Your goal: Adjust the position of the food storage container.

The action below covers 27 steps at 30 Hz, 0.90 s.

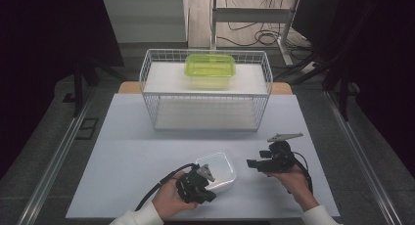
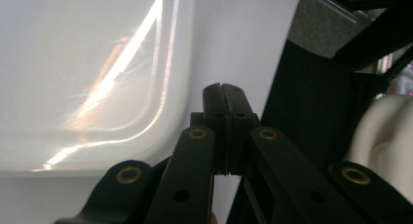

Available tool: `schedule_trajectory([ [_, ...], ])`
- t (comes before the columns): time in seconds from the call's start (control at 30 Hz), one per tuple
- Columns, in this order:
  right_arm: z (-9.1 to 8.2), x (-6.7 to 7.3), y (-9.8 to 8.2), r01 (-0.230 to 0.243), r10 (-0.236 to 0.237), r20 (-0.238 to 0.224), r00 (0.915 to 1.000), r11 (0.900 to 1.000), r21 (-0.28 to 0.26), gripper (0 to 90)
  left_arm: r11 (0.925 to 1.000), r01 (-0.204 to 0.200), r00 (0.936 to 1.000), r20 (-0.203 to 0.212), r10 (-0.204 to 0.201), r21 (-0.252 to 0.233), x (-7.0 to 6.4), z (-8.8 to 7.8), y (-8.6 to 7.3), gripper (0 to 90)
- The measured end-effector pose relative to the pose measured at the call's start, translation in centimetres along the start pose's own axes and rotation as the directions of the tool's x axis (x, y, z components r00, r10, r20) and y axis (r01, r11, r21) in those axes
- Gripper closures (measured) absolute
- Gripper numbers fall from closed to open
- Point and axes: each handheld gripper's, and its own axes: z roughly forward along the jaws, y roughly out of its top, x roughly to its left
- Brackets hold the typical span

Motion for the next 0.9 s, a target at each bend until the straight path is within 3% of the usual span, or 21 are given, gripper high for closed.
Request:
schedule_trajectory([
  [0.5,0.1,0.0,0.0,0.004,-0.004,0.004,1.0000,1.000,0.006,27.0,0.9978,0.058,0.9979,-0.026,-0.059,-0.031,1.7,-0.5,-0.7,90.0],
  [0.9,0.0,0.1,-0.1,0.003,-0.003,-0.001,1.0000,1.000,0.000,26.9,0.9964,0.073,0.9967,-0.033,-0.074,-0.044,2.1,-0.9,-0.9,90.0],
])
